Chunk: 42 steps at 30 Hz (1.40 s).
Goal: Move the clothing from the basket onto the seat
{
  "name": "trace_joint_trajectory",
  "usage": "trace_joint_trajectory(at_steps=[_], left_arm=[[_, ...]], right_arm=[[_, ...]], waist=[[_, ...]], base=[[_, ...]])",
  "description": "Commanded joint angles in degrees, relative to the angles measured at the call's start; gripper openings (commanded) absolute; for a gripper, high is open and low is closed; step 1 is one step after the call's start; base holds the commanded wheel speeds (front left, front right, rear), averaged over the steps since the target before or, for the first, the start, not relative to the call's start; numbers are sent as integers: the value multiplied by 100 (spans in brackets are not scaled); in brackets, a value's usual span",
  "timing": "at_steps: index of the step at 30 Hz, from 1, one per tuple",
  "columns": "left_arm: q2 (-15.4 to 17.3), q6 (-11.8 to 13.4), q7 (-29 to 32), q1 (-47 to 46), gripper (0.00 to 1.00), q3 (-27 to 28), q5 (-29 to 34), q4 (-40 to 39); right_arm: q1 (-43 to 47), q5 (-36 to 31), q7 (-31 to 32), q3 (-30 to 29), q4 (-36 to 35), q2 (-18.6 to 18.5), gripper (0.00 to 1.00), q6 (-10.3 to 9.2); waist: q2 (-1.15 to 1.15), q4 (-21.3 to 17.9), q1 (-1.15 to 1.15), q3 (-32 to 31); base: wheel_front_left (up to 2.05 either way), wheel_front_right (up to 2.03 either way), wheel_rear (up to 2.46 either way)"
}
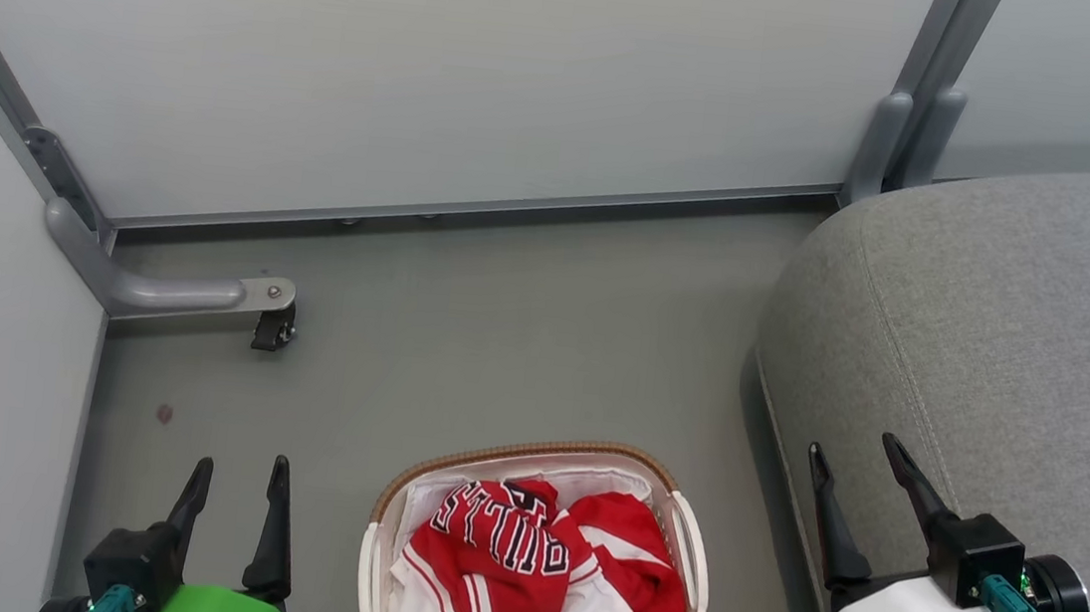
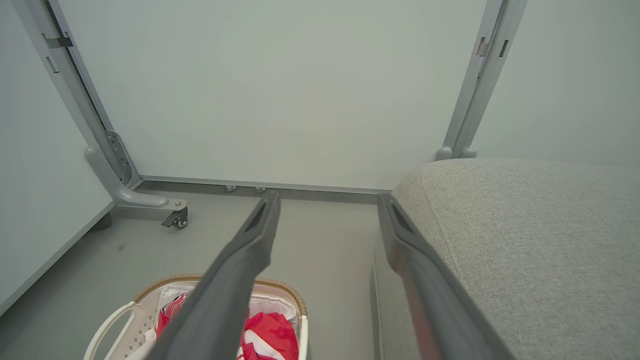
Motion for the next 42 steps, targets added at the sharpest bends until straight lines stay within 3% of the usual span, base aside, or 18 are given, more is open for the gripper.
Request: trace_joint_trajectory(at_steps=[1, 13, 22, 32, 42], left_arm=[[38, -16, -2, -103, 100, 6, 56, -5], [41, -16, 1, -1246, 100, -429, 181, 460], [230, -17, 0, -2298, 100, -1600, 164, 1543], [357, -16, 0, -3351, 100, -2740, -25, 2944], [287, 16, 26, -4256, 100, -3287, -199, 4086]], right_arm=[[-84, 17, -28, -9, -44, -32, 100, 0], [-754, 27, -28, 7, -221, -29, 100, 0], [-1288, 117, -28, -2, -356, -26, 100, 0], [-1580, 263, -28, 89, -445, -25, 100, 0], [-1796, 428, -28, 256, -520, -25, 100, 0]], waist=[[0, -58, 0, 149], [0, -460, 0, 1495], [0, -799, 0, 2568], [0, -1024, 0, 3358], [0, -1185, 0, 3881]], base=[[0, 0, 0], [0, 0, 0], [0, 0, 0], [0, 0, 0], [0, 0, 0]])
